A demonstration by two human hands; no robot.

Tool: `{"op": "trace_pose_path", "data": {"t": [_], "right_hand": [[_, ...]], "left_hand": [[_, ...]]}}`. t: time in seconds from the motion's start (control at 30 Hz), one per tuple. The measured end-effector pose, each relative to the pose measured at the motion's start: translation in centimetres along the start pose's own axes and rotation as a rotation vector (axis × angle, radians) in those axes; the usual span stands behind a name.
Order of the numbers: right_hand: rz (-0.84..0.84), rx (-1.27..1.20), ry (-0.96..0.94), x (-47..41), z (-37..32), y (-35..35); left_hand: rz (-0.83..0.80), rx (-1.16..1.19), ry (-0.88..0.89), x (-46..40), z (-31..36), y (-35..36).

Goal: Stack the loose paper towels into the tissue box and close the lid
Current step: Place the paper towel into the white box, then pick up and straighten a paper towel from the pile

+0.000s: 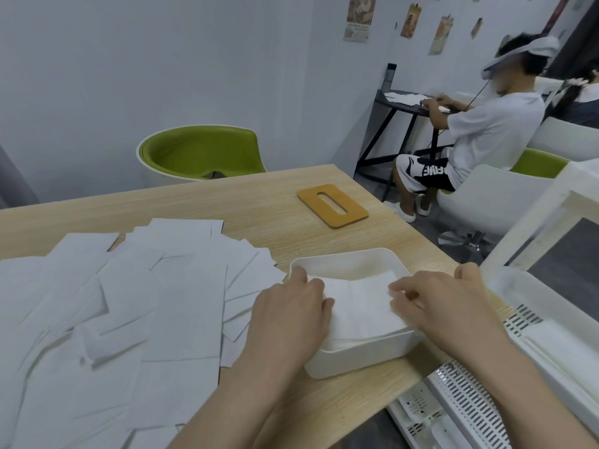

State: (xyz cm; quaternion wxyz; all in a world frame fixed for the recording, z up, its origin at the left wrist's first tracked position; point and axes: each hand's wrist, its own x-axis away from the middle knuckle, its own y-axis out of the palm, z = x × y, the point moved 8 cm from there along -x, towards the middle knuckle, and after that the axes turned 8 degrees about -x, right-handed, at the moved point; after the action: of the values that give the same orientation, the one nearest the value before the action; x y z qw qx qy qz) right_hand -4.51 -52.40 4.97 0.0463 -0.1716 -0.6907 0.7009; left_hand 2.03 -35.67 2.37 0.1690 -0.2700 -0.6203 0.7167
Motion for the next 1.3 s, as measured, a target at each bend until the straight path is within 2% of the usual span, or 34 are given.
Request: {"op": "trace_pose_path", "data": {"t": [0.1,0.13,0.23,0.33,0.57,0.83,1.07,1.17,1.3], "right_hand": [[0.139,0.02,-0.099,1.1,-1.2,-1.0],[0.115,-0.006,-0.124,1.3,-1.5,-0.8],[-0.111,-0.058,-0.109,1.3,-1.5,1.9],[-0.182,-0.098,-0.154,1.1,-1.4,3.2],[-0.197,-0.148,-0.199,0.9,-1.8,3.2],[-0.179,-0.177,-0.169,1.0,-1.5,3.2],[-0.166,-0.236,-0.171,1.1,-1.7,2.9],[-0.086,-0.236,-0.17,1.7,-2.0,1.6],[0.18,-0.476,-0.146,3.4,-3.6,-1.6]], "left_hand": [[0.001,-0.018,0.046,0.2,0.1,-0.3],[-0.033,-0.017,0.078,0.3,0.3,-0.1],[-0.151,-0.049,0.135,0.4,0.6,0.7],[-0.183,-0.064,0.149,0.3,0.7,0.9],[-0.261,0.018,0.164,-0.1,0.5,1.6],[-0.246,0.098,0.147,0.0,0.4,1.6],[-0.252,0.068,0.13,0.3,0.6,1.3],[-0.195,0.126,0.106,0.7,0.2,0.4],[-0.003,0.236,0.015,2.3,-2.3,-1.8]]}}
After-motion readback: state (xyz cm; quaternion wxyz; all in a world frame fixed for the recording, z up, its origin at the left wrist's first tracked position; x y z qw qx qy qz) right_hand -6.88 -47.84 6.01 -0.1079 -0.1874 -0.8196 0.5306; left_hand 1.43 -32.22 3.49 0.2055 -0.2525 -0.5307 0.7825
